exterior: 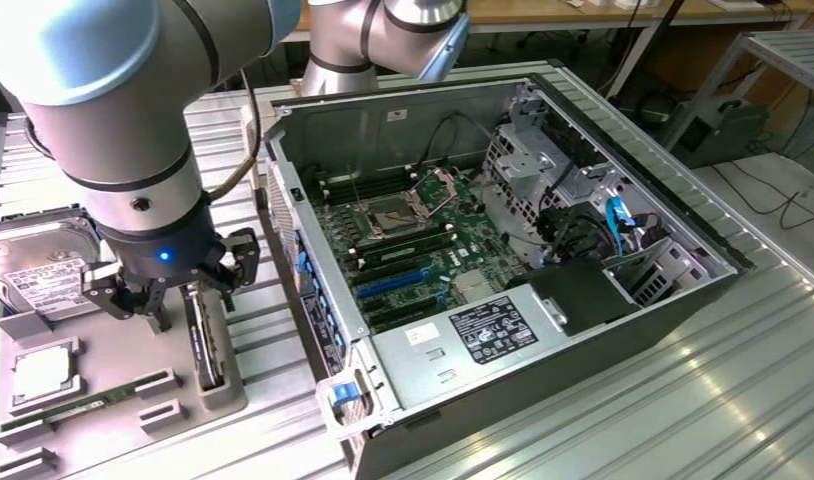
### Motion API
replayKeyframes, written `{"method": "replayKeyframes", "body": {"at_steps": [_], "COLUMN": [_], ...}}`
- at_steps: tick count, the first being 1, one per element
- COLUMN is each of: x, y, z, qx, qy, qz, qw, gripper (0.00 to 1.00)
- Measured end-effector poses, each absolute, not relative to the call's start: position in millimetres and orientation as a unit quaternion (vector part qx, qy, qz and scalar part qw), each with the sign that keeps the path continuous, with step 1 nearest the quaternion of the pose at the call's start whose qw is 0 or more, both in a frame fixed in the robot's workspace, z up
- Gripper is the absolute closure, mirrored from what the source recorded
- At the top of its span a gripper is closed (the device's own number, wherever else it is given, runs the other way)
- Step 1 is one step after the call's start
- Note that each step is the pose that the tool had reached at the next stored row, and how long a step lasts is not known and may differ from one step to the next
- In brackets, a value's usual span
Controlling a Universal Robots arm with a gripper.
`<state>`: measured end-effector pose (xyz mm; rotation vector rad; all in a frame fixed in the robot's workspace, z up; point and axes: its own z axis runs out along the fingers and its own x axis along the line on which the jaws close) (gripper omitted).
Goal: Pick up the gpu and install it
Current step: 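Pick up the gpu and move the gpu toward the slot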
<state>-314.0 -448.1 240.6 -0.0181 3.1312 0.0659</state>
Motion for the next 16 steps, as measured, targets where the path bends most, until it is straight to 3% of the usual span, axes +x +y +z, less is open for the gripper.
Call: {"method": "replayKeyframes", "body": {"at_steps": [16], "x": [-314.5], "y": [-448.6], "z": [230.8], "qx": [0.007], "qy": [1.0], "qz": [0.021], "qw": [0.005], "gripper": [0.35]}}
